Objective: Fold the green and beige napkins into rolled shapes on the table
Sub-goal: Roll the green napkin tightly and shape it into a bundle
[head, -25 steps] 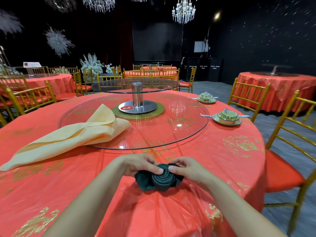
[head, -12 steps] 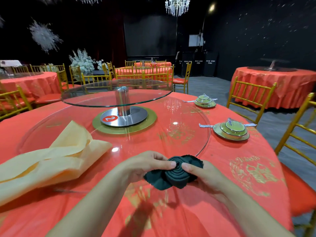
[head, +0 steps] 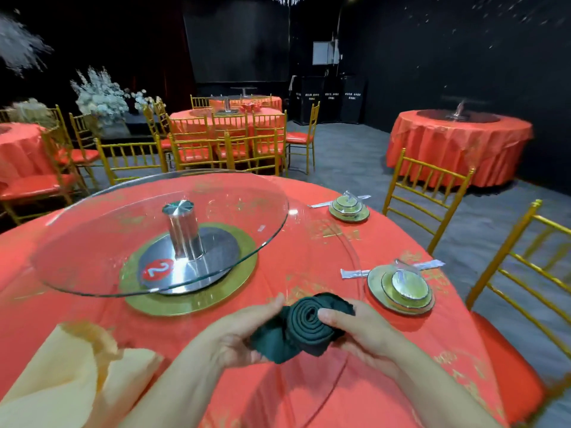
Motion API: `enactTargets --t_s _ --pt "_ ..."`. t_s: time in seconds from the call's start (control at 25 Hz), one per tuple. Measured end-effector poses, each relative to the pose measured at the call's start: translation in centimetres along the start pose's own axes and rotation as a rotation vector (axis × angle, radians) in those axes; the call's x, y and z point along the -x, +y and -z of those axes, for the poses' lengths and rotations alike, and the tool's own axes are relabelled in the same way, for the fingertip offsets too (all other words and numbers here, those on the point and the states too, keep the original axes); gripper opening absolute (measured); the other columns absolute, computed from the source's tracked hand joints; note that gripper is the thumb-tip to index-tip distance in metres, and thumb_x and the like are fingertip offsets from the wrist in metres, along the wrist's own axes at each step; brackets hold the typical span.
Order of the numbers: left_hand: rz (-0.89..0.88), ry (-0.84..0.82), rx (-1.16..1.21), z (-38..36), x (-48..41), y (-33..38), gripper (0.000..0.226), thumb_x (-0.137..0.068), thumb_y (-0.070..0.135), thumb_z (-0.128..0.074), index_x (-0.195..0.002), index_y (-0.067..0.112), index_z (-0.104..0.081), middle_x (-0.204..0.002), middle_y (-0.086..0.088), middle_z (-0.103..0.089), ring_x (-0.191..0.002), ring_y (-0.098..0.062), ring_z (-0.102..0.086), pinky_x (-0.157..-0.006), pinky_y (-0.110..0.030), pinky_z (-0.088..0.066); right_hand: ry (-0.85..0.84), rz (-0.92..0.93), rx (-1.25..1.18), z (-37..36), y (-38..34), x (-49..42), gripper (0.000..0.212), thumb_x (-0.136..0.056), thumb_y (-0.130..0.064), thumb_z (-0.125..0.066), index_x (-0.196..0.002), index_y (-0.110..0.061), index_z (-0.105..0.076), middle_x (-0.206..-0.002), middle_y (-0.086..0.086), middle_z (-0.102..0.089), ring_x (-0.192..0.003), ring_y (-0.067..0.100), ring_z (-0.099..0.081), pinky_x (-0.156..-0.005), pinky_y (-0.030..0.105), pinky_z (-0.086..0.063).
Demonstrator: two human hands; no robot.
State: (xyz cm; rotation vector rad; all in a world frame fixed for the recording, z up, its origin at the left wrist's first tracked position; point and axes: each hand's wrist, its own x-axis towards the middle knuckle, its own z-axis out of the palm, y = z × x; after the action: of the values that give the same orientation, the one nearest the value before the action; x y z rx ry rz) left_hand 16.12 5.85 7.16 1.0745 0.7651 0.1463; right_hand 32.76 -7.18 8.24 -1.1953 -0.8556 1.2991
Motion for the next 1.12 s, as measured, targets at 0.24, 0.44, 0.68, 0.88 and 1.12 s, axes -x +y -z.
enactTargets --t_s 0.24,0.44,0.68,0.88,1.12 --pt "0.031 -0.228 -0.017 -2.6 0.7 5.5 0.037 -0.070 0.016 -0.077 -0.103 0.001 -0.069 -0.111 -0.025 -0.065 -0.091 -0.031 -0.065 -0.082 -0.038 -0.055 0.108 -0.050 -0.100 1.6 -3.5 -1.1 0.068 -0.037 -0.034 -0.095 -0.093 -0.001 -0.072 -0.102 0.024 -0.068 -0.094 0.034 -0.064 -0.091 0.050 -0.047" --pt "0.021 -0.141 -0.054 -5.4 -4.3 7.8 0.063 -0.052 0.027 -0.090 -0.106 0.003 -0.069 -0.111 -0.021 -0.066 -0.102 -0.032 -0.064 -0.098 -0.043 -0.047 0.222 -0.083 -0.109 5.6 -5.8 -1.8 0.051 -0.060 -0.022 -0.087 -0.102 -0.001 -0.067 -0.106 0.021 -0.069 -0.100 0.033 -0.066 -0.091 0.049 -0.051" --pt "0.003 -0.066 0.098 -10.4 -13.9 9.4 0.048 -0.064 0.025 -0.077 -0.105 0.001 -0.067 -0.102 -0.017 -0.071 -0.096 -0.028 -0.068 -0.085 -0.035 -0.056 0.337 -0.085 -0.128 15.7 -7.5 -6.7 0.027 -0.078 -0.022 -0.068 -0.100 -0.006 -0.067 -0.100 0.017 -0.071 -0.092 0.028 -0.069 -0.073 0.040 -0.058" --pt "0.019 0.026 0.178 -13.9 -23.9 10.0 0.050 -0.059 0.024 -0.078 -0.101 -0.001 -0.066 -0.098 -0.018 -0.071 -0.091 -0.029 -0.068 -0.084 -0.039 -0.056 0.401 -0.153 -0.095 24.9 -7.0 -12.5 0.024 -0.086 -0.024 -0.063 -0.101 -0.005 -0.066 -0.097 0.015 -0.072 -0.091 0.029 -0.069 -0.077 0.038 -0.058" --pt "0.049 0.125 0.173 -16.1 -34.0 10.3 0.035 -0.071 0.017 -0.077 -0.098 -0.002 -0.066 -0.090 -0.019 -0.072 -0.080 -0.029 -0.068 -0.064 -0.031 -0.055 0.431 -0.207 -0.043 33.1 -4.6 -18.3 0.031 -0.088 -0.025 -0.064 -0.108 -0.001 -0.063 -0.099 0.018 -0.071 -0.094 0.032 -0.068 -0.086 0.048 -0.054"
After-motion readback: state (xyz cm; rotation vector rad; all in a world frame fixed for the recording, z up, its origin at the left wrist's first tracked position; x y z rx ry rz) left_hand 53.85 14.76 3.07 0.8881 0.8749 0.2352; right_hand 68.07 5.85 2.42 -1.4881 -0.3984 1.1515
